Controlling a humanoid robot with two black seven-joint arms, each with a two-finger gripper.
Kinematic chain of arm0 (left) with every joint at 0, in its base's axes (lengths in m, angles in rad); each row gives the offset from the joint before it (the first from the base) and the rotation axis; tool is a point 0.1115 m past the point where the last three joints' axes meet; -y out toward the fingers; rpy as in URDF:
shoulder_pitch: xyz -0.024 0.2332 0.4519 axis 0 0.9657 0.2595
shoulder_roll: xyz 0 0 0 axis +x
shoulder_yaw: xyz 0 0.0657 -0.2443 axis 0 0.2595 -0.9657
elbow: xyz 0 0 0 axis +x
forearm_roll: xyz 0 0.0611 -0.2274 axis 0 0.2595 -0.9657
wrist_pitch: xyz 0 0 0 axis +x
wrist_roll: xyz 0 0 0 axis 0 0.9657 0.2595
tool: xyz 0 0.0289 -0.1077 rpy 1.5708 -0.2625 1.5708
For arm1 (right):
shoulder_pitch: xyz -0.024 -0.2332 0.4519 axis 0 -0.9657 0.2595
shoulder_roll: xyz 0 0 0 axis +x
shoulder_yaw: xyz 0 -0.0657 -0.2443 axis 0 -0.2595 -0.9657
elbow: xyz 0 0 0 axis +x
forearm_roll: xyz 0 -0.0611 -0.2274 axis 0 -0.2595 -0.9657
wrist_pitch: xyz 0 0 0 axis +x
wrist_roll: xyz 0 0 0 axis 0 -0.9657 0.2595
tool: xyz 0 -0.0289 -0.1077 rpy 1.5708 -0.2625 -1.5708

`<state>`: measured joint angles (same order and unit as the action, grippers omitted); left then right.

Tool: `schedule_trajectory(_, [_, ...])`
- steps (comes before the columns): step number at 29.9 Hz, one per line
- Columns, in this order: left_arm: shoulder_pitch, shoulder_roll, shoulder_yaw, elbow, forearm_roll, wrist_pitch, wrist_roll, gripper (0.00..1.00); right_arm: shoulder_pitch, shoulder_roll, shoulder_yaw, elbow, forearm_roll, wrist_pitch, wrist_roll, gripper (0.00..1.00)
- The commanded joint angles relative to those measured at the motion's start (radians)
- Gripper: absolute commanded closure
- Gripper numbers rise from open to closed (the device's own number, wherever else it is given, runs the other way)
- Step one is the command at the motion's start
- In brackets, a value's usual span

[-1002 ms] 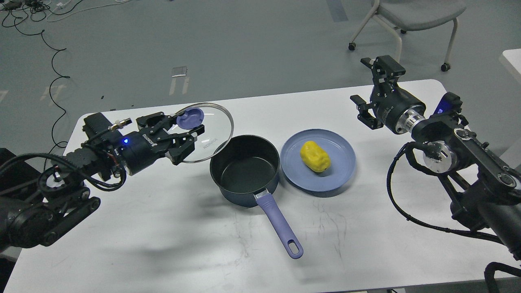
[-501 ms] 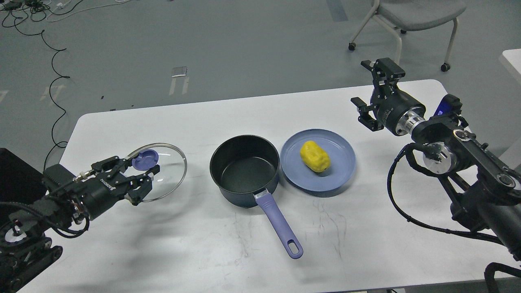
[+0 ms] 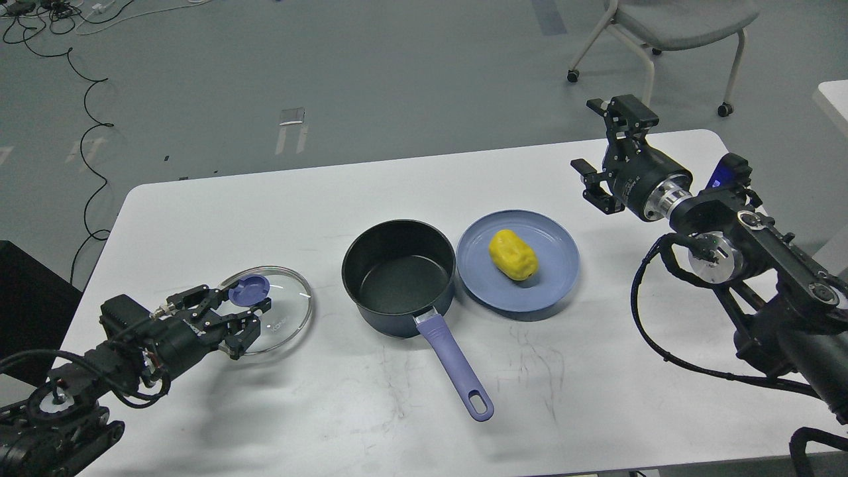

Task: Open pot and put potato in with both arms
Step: 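Lower the lid onto the table beside the saucepan and release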

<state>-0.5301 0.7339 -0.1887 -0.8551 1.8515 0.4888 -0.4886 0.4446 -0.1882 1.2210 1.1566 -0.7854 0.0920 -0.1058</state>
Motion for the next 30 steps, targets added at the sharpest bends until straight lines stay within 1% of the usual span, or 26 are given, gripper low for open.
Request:
schedule_trajectory(1, [-0.001, -0.004, 0.0, 0.002, -0.002, 0.0, 0.0, 0.53, -0.001, -0.001, 0.0, 0.0, 0.0, 0.0, 0.0, 0.0])
schedule_trajectory(10, [0.001, -0.045, 0.005, 0.045, -0.003, 0.0, 0.0, 0.52, -0.001, 0.001, -0.001, 0.0, -0.002, 0.0, 0.0, 0.0])
schedule_trajectory(15, [-0.001, -0.054, 0.005, 0.045, -0.003, 0.0, 0.0, 0.48, -0.001, 0.001, -0.001, 0.0, -0.002, 0.0, 0.0, 0.0])
schedule_trajectory(16, [-0.001, -0.054, 0.005, 0.045, -0.003, 0.0, 0.0, 0.46, -0.001, 0.003, -0.001, 0.0, -0.002, 0.0, 0.0, 0.0])
schedule_trajectory(17, [-0.001, -0.054, 0.005, 0.045, -0.003, 0.0, 0.0, 0.38, -0.001, 0.001, -0.001, 0.0, -0.002, 0.0, 0.0, 0.0])
schedule_trajectory(18, [-0.001, -0.054, 0.005, 0.045, -0.003, 0.0, 0.0, 0.33, -0.001, 0.001, -0.003, 0.0, -0.002, 0.0, 0.0, 0.0])
schedule_trajectory(19, [-0.002, -0.054, 0.005, 0.045, -0.005, 0.0, 0.0, 0.23, -0.001, 0.001, -0.001, 0.0, -0.002, 0.0, 0.0, 0.0])
schedule_trajectory(20, [-0.002, -0.051, 0.005, 0.045, -0.006, 0.0, 0.0, 0.16, -0.001, 0.001, -0.001, 0.0, -0.002, 0.0, 0.0, 0.0])
schedule_trajectory(23, [-0.002, -0.05, 0.005, 0.045, -0.035, 0.0, 0.0, 0.07, -0.003, 0.001, -0.001, 0.0, -0.002, 0.0, 0.0, 0.0])
schedule_trajectory(24, [-0.002, -0.05, 0.005, 0.045, -0.049, 0.0, 0.0, 0.06, -0.003, 0.001, -0.001, 0.0, -0.002, 0.0, 0.0, 0.0])
schedule_trajectory(27, [-0.005, -0.053, 0.003, 0.039, -0.098, 0.0, 0.0, 0.04, -0.003, 0.006, 0.002, 0.0, -0.003, -0.006, 0.001, 0.0])
schedule_trajectory(30, [-0.033, -0.053, -0.001, 0.027, -0.17, 0.0, 0.0, 0.03, -0.001, 0.006, 0.002, 0.002, -0.003, -0.023, 0.001, 0.0])
